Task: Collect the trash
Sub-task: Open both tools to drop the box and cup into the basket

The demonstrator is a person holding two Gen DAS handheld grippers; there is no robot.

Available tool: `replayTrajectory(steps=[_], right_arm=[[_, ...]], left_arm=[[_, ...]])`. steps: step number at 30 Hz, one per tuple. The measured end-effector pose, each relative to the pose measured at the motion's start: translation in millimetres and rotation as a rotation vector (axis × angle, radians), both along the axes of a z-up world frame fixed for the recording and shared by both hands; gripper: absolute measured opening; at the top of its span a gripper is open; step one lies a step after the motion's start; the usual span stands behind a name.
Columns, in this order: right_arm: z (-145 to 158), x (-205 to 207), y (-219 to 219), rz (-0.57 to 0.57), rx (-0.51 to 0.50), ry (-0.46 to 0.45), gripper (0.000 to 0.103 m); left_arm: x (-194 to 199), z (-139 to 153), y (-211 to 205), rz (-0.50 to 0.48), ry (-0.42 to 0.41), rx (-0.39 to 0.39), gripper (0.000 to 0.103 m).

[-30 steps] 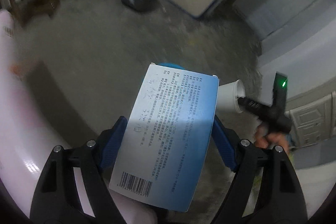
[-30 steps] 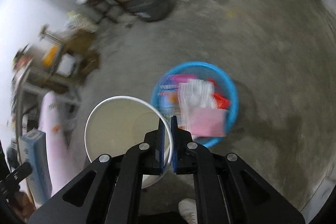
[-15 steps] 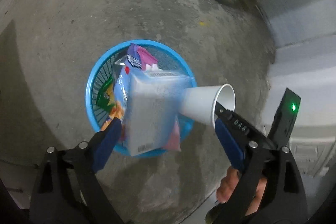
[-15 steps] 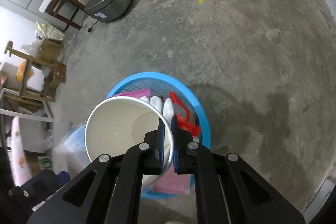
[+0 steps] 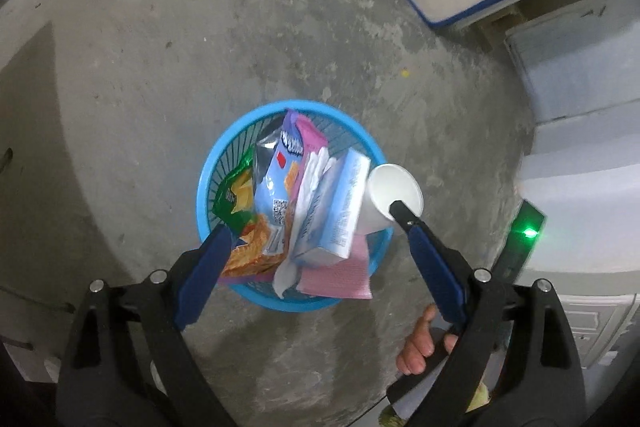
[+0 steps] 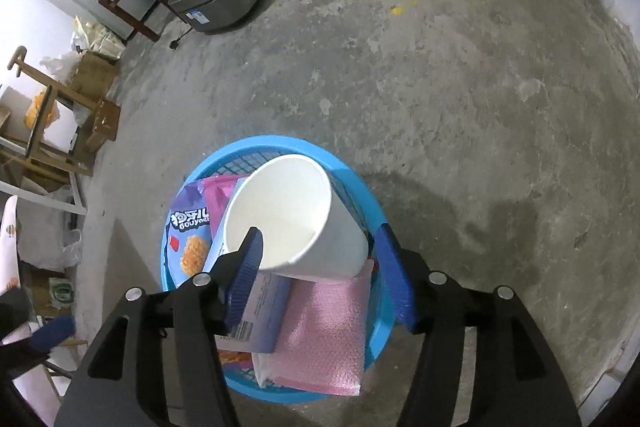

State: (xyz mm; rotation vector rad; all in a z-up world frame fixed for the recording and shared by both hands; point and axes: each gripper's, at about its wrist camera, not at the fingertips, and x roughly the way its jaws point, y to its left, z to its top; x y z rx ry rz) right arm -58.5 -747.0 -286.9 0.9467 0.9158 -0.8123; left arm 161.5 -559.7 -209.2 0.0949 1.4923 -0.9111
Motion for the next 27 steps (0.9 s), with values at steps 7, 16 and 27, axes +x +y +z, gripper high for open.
replayTrajectory(steps=[7, 16, 27], right_arm=[[0, -10, -9, -0.071, 0.016, -0.034, 0.062], [51, -48, 12, -0.104, -0.016, -0.174, 0.062], [240, -73, 182, 0.271, -0.388, -0.306, 0.087]], left_arm=[[8, 65, 40, -0.017, -0.073, -0.068, 0.086], [19, 180, 121, -0.031, -0.239, -0.179, 0.086], [-39, 304, 343, 0.131, -0.605, -0.201, 0.094]])
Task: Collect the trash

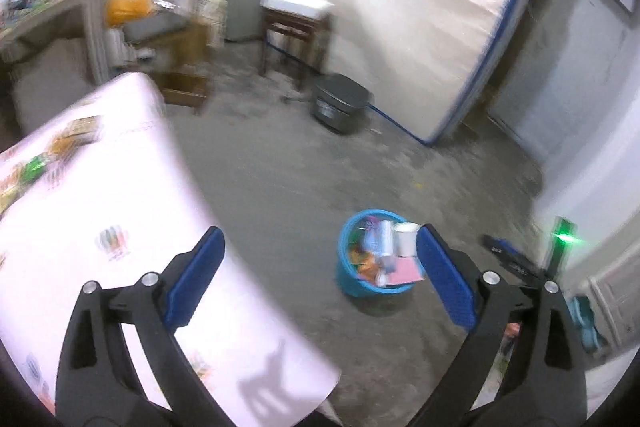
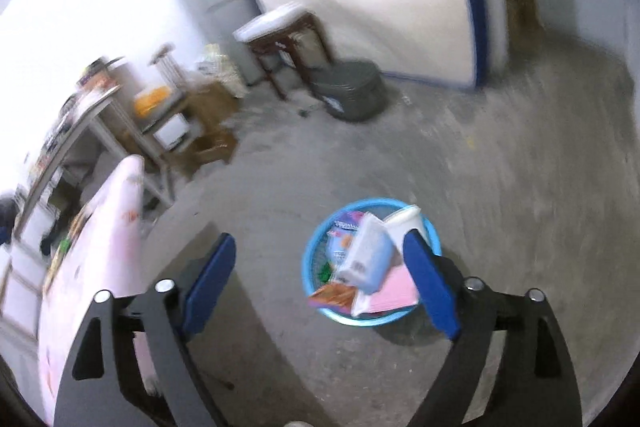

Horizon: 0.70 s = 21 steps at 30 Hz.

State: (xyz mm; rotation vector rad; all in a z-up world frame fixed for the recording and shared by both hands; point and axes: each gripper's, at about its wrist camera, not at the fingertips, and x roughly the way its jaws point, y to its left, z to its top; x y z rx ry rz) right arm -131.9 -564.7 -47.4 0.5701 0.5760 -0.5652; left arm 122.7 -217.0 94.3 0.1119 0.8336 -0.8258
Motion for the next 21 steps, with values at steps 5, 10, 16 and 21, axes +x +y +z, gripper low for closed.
replayTrajectory(steps=[5, 10, 16, 21], right_arm=[[60, -2, 105, 0.128, -0.221, -0.015, 0.097], [79, 3, 186, 0.238, -0.310, 0.024, 0.097], [76, 14, 252, 0.324, -0.347, 0.124, 0.097], [65, 22, 292, 0.384, -0.375, 0.189, 0.097]], left_arm=[[-38, -2, 83, 0.247, -0.069, 0.066, 0.094], [-70, -27, 131, 0.426, -0.064, 0.134, 0.094], [-108, -57, 167, 0.513, -0.077, 0.204, 0.094], [-119, -74, 179, 0.538, -0.044, 0.252, 0.094]])
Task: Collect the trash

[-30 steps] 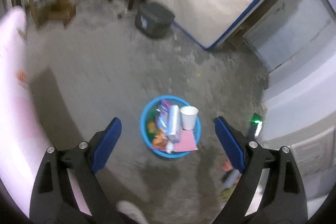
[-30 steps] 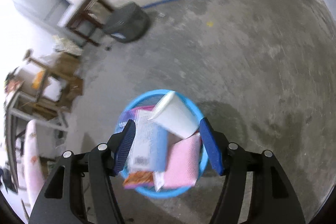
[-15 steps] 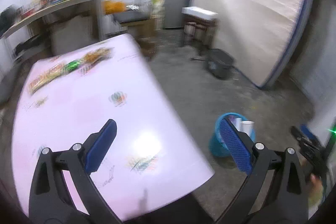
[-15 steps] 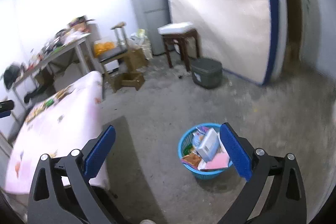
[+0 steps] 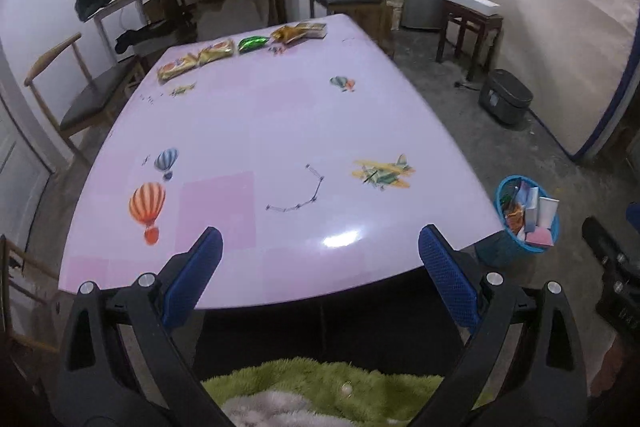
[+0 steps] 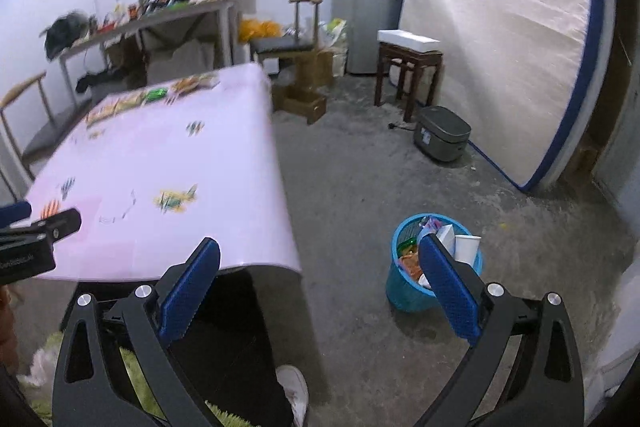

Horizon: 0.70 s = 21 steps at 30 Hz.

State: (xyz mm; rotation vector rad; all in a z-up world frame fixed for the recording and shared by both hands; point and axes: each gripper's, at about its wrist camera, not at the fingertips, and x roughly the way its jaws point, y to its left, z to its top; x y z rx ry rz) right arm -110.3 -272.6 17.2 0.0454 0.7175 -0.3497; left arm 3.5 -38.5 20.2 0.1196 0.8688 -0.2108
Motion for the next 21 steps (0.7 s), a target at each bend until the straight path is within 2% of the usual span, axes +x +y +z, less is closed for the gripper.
replayTrajectory(steps=[7, 13, 21], right_arm=[[-6, -3, 14, 0.004, -0.028, 0.034, 0.097], [-7, -3, 5, -0.043, -0.028, 0.051, 0.097], [-7, -6, -2, -0.059, -0.020, 0.054, 0.097]], left_arm=[[-10, -4, 17, 0.099, -0.004, -0.105, 0.094], [-14, -11, 7, 0.066, 0.030, -0.080, 0.094], [-14, -12, 6, 0.081, 0.037, -0.061, 0.094]])
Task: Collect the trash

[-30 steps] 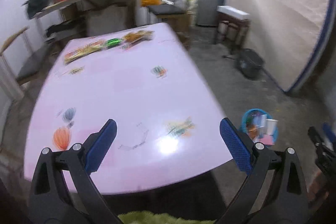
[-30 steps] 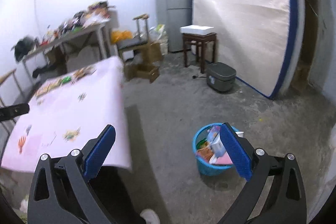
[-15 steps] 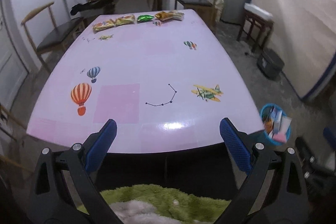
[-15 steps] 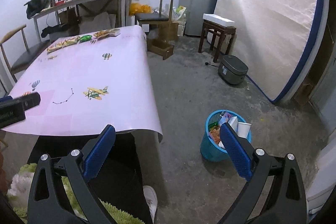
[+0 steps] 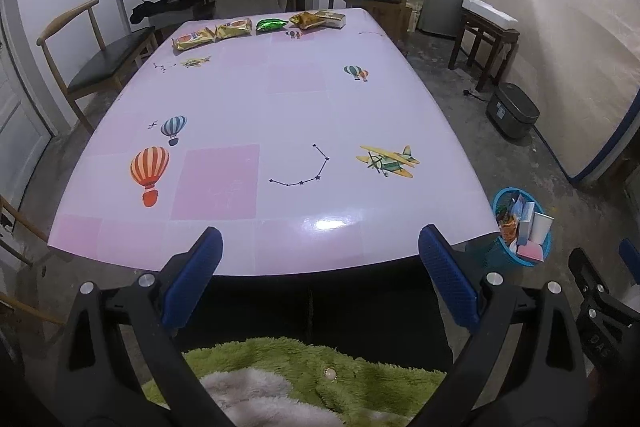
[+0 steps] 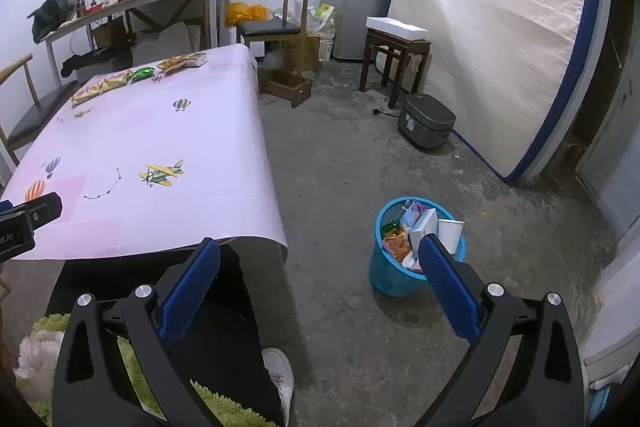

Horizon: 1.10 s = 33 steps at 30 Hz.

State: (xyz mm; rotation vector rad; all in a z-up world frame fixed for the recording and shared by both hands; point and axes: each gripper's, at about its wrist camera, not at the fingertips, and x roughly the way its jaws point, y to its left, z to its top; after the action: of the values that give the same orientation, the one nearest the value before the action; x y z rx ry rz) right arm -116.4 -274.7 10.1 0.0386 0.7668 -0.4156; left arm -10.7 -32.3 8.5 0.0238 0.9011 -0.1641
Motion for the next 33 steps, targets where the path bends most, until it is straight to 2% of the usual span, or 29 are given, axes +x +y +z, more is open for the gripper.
replayTrajectory(steps=[17, 33], right_arm=[[0, 17, 21, 0.065, 0.036, -0.012, 0.097], [-1, 20, 22, 0.058, 0.028, -0.001, 0.097]], left_arm=[[0, 6, 30, 0.112, -0.027, 0.057, 0.094], [1, 7, 37, 0.129, -0.036, 0.082, 0.094]])
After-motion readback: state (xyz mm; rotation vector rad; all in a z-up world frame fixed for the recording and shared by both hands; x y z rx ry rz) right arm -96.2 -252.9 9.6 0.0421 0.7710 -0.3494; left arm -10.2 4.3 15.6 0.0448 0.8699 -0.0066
